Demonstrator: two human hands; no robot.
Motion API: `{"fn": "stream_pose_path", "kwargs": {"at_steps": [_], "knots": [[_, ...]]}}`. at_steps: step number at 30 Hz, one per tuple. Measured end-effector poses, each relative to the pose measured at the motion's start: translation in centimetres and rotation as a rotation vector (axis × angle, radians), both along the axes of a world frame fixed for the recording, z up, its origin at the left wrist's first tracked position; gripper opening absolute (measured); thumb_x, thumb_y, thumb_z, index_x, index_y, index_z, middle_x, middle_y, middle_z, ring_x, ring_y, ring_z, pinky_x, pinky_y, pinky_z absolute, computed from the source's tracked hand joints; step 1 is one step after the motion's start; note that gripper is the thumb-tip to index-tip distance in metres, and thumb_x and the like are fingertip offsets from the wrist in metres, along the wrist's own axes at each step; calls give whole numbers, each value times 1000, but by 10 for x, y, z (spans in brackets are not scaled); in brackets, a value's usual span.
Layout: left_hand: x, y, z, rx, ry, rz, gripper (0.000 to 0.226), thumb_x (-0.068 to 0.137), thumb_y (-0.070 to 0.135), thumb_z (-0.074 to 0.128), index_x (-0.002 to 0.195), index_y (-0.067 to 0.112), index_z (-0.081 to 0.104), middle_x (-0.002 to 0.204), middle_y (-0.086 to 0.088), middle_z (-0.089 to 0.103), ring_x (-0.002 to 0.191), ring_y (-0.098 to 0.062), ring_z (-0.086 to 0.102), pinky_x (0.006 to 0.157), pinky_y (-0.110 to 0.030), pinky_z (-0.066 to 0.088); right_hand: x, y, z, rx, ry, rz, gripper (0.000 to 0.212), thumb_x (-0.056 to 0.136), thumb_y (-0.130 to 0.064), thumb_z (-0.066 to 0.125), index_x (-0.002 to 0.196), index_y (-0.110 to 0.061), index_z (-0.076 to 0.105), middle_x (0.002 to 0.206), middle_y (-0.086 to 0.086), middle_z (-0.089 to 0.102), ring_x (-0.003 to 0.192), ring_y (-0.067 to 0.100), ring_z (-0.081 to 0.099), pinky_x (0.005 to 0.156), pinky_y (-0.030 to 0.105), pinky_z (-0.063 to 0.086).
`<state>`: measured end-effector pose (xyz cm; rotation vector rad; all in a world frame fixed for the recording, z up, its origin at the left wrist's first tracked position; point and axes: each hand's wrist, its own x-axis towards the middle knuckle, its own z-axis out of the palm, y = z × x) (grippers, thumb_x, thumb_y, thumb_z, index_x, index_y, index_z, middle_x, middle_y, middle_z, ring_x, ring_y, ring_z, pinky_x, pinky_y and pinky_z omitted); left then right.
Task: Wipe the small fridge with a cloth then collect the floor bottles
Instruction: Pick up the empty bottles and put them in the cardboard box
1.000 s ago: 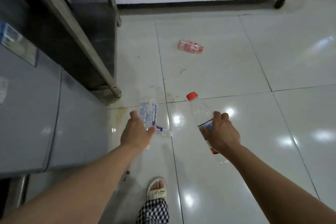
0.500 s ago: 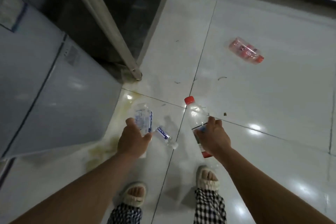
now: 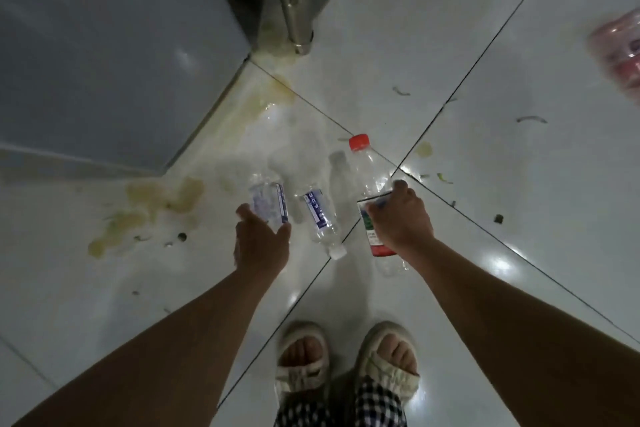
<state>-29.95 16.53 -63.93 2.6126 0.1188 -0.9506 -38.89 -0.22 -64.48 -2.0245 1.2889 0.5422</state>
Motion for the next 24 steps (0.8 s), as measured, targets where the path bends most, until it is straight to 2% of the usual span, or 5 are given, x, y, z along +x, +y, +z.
{"fn": "stream_pose_path", "kwargs": {"at_steps": [6, 13, 18, 24], "knots": [[-10, 5, -71, -30, -46, 43, 68, 87, 25, 64, 136, 6, 20, 133, -24, 46, 117, -39, 51, 96, -44, 46, 11, 7, -73, -82, -20, 158, 45, 89, -30, 55, 122, -1, 43, 121, 20, 55, 115, 36, 46, 89, 42, 41], [-16, 3, -81, -54, 2, -97, 69, 85, 24, 65, 136, 8, 22, 127, -17, 51, 113, -33, 54, 91, -41, 49, 7, 12, -89, -5, -42, 200, 47, 90, -28, 57, 125, -1, 39, 123, 21, 53, 115, 37, 47, 93, 40, 40], [-10, -2, -40, 25, 30, -162, 67, 85, 22, 65, 135, 7, 23, 131, -19, 47, 118, -35, 50, 94, -41, 42, -3, 3, -46, 36, -12, 201, 52, 89, -19, 58, 133, -3, 34, 129, 20, 49, 118, 35, 45, 93, 39, 40], [7, -23, 62, 0, 2, -304, 63, 86, 27, 64, 135, 6, 29, 133, -19, 46, 122, -35, 47, 98, -42, 40, -19, -15, 58, -14, 23, 283, 65, 87, -23, 64, 139, -7, 29, 138, 15, 42, 126, 31, 39, 99, 36, 38]]}}
